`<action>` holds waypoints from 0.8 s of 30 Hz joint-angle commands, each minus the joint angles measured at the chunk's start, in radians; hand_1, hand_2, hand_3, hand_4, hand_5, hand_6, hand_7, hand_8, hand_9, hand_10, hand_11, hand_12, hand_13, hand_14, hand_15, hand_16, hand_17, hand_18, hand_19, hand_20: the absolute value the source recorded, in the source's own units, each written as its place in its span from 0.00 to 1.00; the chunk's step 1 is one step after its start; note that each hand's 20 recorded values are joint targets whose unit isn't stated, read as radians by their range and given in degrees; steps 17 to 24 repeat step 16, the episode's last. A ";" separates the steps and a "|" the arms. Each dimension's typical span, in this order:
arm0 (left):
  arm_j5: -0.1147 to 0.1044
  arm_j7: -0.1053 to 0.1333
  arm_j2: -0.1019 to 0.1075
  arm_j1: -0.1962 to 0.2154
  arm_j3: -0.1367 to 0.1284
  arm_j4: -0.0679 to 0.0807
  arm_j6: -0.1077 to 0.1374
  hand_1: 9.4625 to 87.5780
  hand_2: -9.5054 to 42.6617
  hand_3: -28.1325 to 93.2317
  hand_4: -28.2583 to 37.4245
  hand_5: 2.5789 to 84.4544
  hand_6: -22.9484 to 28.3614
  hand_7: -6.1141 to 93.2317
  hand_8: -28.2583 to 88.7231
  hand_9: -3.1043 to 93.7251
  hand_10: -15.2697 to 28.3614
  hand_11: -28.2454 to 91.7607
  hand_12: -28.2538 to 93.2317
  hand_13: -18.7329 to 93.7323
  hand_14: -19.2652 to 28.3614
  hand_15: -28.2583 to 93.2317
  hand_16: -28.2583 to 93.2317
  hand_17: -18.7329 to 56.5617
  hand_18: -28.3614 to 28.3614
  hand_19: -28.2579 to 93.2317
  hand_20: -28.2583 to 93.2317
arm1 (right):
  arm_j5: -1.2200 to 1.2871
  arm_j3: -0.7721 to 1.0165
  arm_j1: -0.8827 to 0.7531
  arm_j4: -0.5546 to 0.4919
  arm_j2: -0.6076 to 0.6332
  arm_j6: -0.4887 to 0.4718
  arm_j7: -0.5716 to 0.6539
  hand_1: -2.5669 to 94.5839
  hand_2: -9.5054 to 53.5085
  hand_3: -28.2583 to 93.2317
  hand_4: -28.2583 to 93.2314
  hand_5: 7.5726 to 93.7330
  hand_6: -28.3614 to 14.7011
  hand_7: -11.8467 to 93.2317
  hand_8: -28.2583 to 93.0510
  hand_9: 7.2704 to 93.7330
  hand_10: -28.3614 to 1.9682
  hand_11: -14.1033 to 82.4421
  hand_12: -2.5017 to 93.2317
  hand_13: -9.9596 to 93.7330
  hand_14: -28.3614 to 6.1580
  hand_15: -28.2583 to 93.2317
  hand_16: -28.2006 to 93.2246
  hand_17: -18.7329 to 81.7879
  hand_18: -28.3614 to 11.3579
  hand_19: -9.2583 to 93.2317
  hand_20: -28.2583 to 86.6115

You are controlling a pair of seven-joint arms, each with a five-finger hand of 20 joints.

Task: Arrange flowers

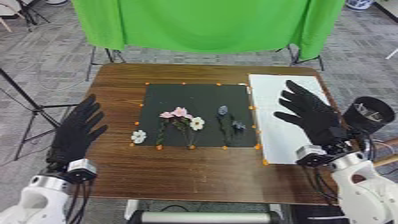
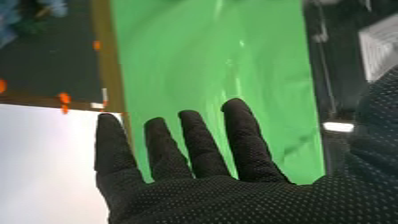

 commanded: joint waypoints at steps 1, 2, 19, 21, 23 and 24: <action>-0.017 0.030 -0.038 -0.045 0.049 0.030 -0.007 0.17 0.04 0.79 0.00 0.22 0.49 0.23 0.17 0.18 0.55 0.31 0.40 0.25 0.67 0.31 0.30 0.04 0.88 0.52 0.28 | -0.047 -0.002 -0.077 -0.047 -0.023 0.114 -0.076 0.14 0.03 0.89 0.03 0.24 0.59 0.22 0.17 0.24 0.49 0.16 0.29 0.31 0.44 0.24 0.57 0.12 0.09 0.47 0.38; -0.021 0.032 -0.040 -0.052 0.055 0.035 -0.011 0.17 0.04 0.79 0.00 0.22 0.49 0.23 0.17 0.18 0.56 0.31 0.40 0.25 0.67 0.31 0.30 0.04 0.88 0.53 0.28 | -0.052 -0.008 -0.074 -0.045 -0.023 0.126 -0.080 0.14 0.02 0.89 0.03 0.24 0.59 0.22 0.17 0.24 0.49 0.17 0.29 0.31 0.44 0.27 0.56 0.12 0.09 0.48 0.39; -0.018 0.030 -0.043 -0.078 0.098 0.052 -0.027 0.18 0.06 0.79 0.00 0.24 0.50 0.24 0.16 0.20 0.57 0.33 0.39 0.27 0.67 0.36 0.29 0.07 0.87 0.54 0.30 | -0.096 -0.008 -0.066 -0.047 -0.045 0.082 -0.036 0.15 0.03 0.90 0.03 0.22 0.53 0.21 0.17 0.22 0.49 0.15 0.27 0.29 0.40 0.21 0.53 0.13 0.10 0.45 0.37; -0.018 0.030 -0.043 -0.078 0.098 0.052 -0.027 0.18 0.06 0.79 0.00 0.24 0.50 0.24 0.16 0.20 0.57 0.33 0.39 0.27 0.67 0.36 0.29 0.07 0.87 0.54 0.30 | -0.096 -0.008 -0.066 -0.047 -0.045 0.082 -0.036 0.15 0.03 0.90 0.03 0.22 0.53 0.21 0.17 0.22 0.49 0.15 0.27 0.29 0.40 0.21 0.53 0.13 0.10 0.45 0.37; -0.018 0.030 -0.043 -0.078 0.098 0.052 -0.027 0.18 0.06 0.79 0.00 0.24 0.50 0.24 0.16 0.20 0.57 0.33 0.39 0.27 0.67 0.36 0.29 0.07 0.87 0.54 0.30 | -0.096 -0.008 -0.066 -0.047 -0.045 0.082 -0.036 0.15 0.03 0.90 0.03 0.22 0.53 0.21 0.17 0.22 0.49 0.15 0.27 0.29 0.40 0.21 0.53 0.13 0.10 0.45 0.37; -0.018 0.030 -0.043 -0.078 0.098 0.052 -0.027 0.18 0.06 0.79 0.00 0.24 0.50 0.24 0.16 0.20 0.57 0.33 0.39 0.27 0.67 0.36 0.29 0.07 0.87 0.54 0.30 | -0.096 -0.008 -0.066 -0.047 -0.045 0.082 -0.036 0.15 0.03 0.90 0.03 0.22 0.53 0.21 0.17 0.22 0.49 0.15 0.27 0.29 0.40 0.21 0.53 0.13 0.10 0.45 0.37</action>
